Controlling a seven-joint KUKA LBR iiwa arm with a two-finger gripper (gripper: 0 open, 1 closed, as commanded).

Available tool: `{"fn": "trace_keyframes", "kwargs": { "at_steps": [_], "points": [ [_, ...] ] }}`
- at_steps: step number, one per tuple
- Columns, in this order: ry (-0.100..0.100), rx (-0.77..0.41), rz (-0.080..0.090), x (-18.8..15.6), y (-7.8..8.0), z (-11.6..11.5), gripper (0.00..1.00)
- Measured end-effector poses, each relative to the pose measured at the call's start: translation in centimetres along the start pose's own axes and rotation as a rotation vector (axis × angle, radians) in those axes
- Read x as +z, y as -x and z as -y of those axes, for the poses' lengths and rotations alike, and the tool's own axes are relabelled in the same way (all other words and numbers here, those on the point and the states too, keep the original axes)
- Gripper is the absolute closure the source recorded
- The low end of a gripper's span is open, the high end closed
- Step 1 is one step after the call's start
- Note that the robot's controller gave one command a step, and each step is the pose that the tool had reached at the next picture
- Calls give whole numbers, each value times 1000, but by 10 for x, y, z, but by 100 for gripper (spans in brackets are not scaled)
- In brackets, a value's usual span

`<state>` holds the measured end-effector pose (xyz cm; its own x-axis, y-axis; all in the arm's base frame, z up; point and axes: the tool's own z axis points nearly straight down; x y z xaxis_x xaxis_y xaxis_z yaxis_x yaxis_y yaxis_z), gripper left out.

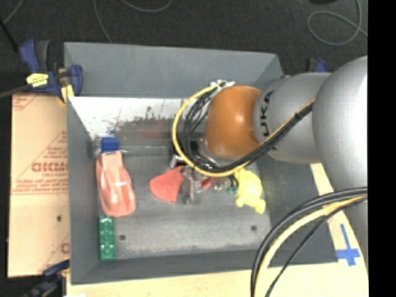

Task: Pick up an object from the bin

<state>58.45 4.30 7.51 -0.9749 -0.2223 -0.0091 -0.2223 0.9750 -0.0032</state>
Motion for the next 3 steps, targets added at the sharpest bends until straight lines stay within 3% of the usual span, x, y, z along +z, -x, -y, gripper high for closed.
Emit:
{"fn": "trace_keyframes", "kwargs": {
  "at_steps": [1,3],
  "points": [
    [5,-171,-1,4,-6,-76,100],
    [6,-177,-4,1,-5,-75,100]
  ]
}}
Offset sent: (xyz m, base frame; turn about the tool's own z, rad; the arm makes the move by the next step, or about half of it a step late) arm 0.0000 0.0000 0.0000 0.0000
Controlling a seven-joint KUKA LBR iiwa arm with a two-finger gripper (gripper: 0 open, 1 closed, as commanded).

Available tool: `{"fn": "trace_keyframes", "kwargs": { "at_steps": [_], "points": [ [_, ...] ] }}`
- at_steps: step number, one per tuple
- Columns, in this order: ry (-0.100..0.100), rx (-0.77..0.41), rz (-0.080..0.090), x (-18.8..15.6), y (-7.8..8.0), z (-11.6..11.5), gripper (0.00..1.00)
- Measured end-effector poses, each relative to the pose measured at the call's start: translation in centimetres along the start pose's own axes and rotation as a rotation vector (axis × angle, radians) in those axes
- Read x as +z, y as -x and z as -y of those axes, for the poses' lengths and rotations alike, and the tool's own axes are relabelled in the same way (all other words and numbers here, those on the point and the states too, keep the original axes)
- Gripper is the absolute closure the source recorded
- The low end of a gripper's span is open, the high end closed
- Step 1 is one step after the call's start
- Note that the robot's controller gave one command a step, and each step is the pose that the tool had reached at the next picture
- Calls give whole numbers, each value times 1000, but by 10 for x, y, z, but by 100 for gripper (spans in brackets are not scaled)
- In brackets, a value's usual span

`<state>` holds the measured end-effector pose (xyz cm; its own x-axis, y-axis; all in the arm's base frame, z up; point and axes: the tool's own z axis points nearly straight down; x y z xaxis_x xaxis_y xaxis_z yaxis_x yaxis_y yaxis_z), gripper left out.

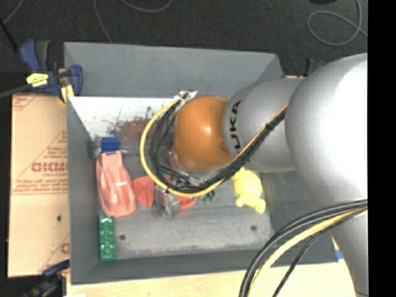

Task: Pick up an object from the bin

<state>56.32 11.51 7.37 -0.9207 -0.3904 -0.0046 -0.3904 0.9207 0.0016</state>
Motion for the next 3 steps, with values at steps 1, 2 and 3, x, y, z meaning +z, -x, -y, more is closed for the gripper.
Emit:
{"fn": "trace_keyframes", "kwargs": {
  "at_steps": [1,2,3],
  "points": [
    [-2,-65,2,-60,12,8,100],
    [-1,-72,4,-114,18,16,0],
    [-1,-72,4,-114,18,16,0]
  ]
}}
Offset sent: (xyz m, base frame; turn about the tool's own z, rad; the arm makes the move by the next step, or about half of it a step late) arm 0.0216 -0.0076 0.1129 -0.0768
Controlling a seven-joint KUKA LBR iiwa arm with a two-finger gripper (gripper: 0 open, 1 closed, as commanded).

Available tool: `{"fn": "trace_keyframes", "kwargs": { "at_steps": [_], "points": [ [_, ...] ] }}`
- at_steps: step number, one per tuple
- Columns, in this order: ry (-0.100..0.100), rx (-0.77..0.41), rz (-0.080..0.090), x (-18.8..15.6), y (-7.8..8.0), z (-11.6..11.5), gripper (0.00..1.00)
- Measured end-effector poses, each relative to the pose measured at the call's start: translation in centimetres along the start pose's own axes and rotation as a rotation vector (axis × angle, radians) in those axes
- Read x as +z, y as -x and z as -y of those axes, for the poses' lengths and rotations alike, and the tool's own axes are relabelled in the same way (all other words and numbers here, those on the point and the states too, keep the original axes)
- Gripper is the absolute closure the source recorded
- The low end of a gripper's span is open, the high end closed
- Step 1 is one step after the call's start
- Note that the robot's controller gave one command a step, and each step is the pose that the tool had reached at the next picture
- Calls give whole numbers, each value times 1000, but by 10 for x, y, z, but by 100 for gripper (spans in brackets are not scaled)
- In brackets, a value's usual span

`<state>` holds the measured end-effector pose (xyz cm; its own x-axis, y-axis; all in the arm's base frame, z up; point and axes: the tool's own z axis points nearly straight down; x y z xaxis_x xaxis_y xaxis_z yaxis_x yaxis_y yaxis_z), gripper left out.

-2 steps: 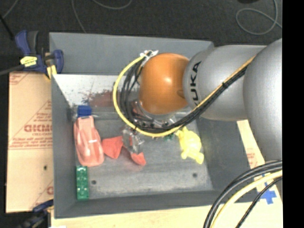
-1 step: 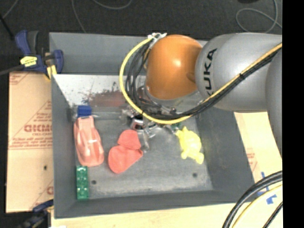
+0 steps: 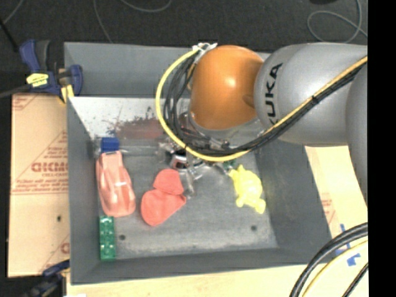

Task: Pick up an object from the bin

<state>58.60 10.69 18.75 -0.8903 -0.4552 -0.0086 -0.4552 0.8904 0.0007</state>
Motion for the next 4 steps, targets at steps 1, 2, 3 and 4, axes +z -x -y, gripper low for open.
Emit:
{"fn": "trace_keyframes", "kwargs": {
  "at_steps": [1,2,3,4],
  "points": [
    [-4,-80,7,29,2,2,0],
    [-2,-269,4,76,-8,-8,0],
    [-6,-775,8,116,-6,-32,100],
    [-6,-774,8,116,-6,-32,100]
  ]
}}
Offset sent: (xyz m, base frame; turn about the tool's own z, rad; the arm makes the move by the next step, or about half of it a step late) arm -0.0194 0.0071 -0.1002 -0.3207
